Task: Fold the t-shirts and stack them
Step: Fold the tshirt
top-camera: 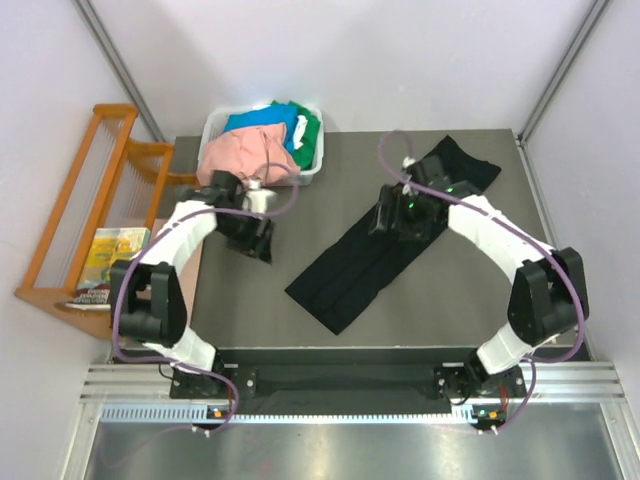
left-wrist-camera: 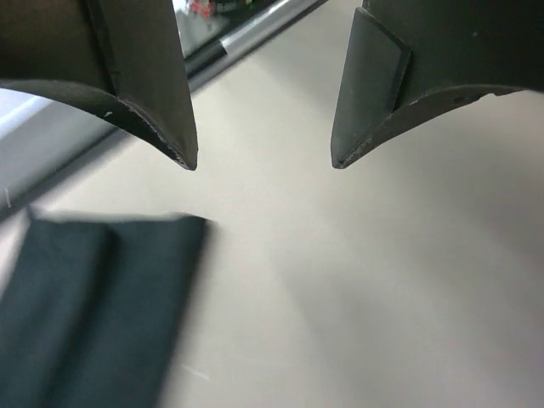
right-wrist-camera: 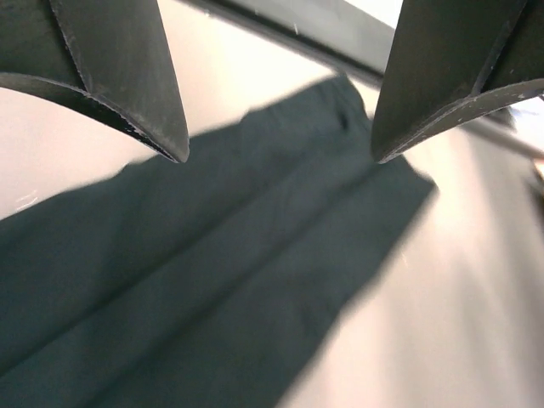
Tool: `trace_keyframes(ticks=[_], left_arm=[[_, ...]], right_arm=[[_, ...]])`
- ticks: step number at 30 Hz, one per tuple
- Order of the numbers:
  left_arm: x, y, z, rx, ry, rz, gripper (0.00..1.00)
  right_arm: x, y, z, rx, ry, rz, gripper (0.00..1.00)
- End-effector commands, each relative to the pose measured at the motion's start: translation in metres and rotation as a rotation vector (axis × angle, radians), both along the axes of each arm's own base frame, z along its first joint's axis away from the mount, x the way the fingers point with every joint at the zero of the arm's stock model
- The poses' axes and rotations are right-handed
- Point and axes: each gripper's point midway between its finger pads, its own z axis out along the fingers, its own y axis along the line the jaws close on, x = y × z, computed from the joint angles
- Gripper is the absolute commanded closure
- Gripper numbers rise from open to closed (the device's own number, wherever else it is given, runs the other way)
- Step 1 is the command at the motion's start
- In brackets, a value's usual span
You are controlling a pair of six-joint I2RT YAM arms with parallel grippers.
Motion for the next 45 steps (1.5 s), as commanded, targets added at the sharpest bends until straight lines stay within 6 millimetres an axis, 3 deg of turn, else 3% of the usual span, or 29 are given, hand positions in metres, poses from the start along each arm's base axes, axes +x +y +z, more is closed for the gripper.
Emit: trace_keyframes(ticks=[1, 6, 10, 16, 23, 34, 45], left_arm=[[0.037, 0.023, 0.049, -0.030, -0.238, 0.197, 0.31], [0.041, 0.040, 0.068, 0.013, -0.302, 0.238, 0.30], [0.035, 0.053, 0.062, 0.058, -0.290, 0.263, 0.30], [0.030, 0.070, 0.060, 0.081, -0.301, 0.323, 0.30], [0.025, 0.077, 0.061, 0.096, -0.304, 0.329, 0.30], [0.020, 0.079, 0.060, 0.109, -0.303, 0.314, 0.30], [0.017, 0.076, 0.052, 0.096, -0.273, 0.294, 0.30]], right_arm=[[-0.046, 0.055, 0.006, 0.027, -0.018, 0.182, 0.13], [-0.095, 0.104, -0.014, 0.005, 0.058, 0.327, 0.15], [-0.137, 0.138, -0.030, 0.001, 0.104, 0.430, 0.16], [-0.170, 0.160, -0.057, -0.026, 0.175, 0.502, 0.18], [-0.171, 0.167, -0.072, -0.042, 0.200, 0.500, 0.18], [-0.156, 0.181, -0.089, -0.060, 0.204, 0.495, 0.19], [-0.135, 0.208, -0.068, -0.026, 0.156, 0.513, 0.20]])
